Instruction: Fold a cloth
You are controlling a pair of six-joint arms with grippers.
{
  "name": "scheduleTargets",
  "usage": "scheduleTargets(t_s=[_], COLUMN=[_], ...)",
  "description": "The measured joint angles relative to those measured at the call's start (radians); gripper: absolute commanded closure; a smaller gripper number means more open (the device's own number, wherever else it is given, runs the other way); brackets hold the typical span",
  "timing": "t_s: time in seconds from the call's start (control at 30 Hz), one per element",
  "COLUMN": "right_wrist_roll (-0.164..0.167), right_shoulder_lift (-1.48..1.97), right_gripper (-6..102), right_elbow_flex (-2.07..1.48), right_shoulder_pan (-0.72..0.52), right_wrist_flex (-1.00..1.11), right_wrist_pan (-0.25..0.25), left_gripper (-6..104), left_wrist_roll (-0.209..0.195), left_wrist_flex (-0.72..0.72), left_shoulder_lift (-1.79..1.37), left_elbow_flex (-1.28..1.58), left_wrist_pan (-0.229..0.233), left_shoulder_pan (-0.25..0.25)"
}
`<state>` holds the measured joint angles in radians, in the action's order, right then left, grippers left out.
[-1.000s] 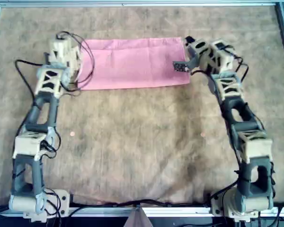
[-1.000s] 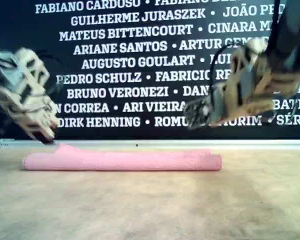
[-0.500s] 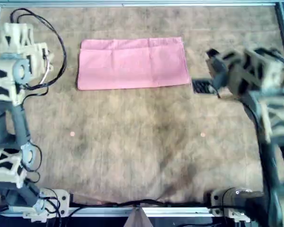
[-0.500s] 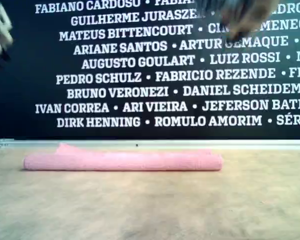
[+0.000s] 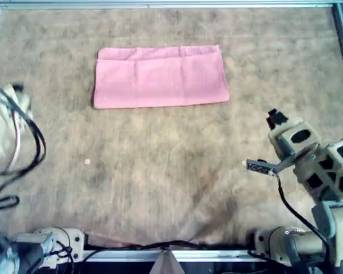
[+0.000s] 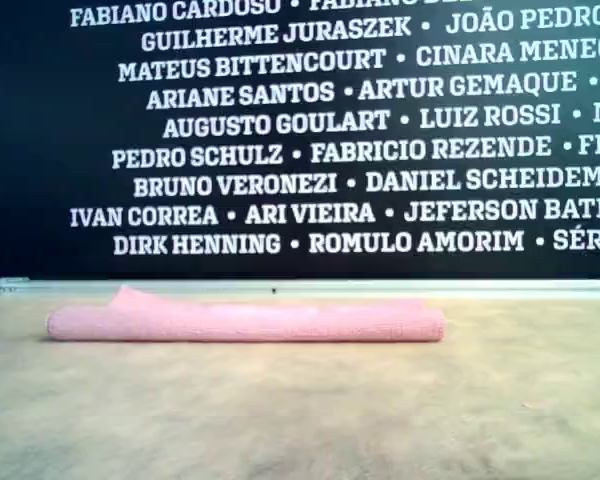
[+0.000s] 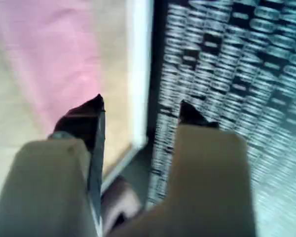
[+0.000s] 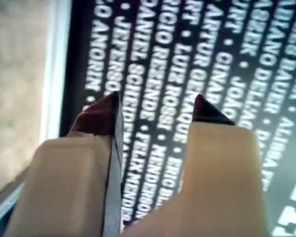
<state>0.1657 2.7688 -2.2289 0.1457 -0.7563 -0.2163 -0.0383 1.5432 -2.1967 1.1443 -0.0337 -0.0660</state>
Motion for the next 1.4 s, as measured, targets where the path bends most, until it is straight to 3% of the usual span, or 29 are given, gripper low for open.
scheduleTargets(t_s=[0.27,0.43,0.53,0.87,1.0,1.4], right_wrist_roll=[0.000,0.000,0.000,-0.005,-0.005,-0.005], right_shoulder_lift=[0.143,0.281,0.316,0.318,0.318,0.244], right_gripper=[37,37,37,37,38,37], right_elbow_flex=[-0.187,-0.374,-0.505,-0.790,-0.793,-0.752], right_shoulder_pan=[0.005,0.005,0.005,0.005,-0.014,-0.020], right_wrist_flex=[0.057,0.206,0.310,0.675,0.701,0.703], right_wrist_pan=[0.000,0.000,0.000,0.000,0.003,0.002], left_gripper=[24,23,23,23,23,23], left_wrist_roll=[0.005,0.006,0.006,0.006,0.006,0.005], left_wrist_flex=[-0.457,-0.764,-0.881,-0.980,-0.999,-1.005], left_shoulder_lift=[-0.517,-0.857,-0.890,-0.905,-0.904,-0.905], left_elbow_flex=[0.776,1.266,1.463,1.781,1.901,1.890], left_wrist_pan=[0.000,0.000,0.005,0.000,0.000,0.000], left_shoulder_pan=[0.000,0.000,0.000,0.000,0.000,0.000])
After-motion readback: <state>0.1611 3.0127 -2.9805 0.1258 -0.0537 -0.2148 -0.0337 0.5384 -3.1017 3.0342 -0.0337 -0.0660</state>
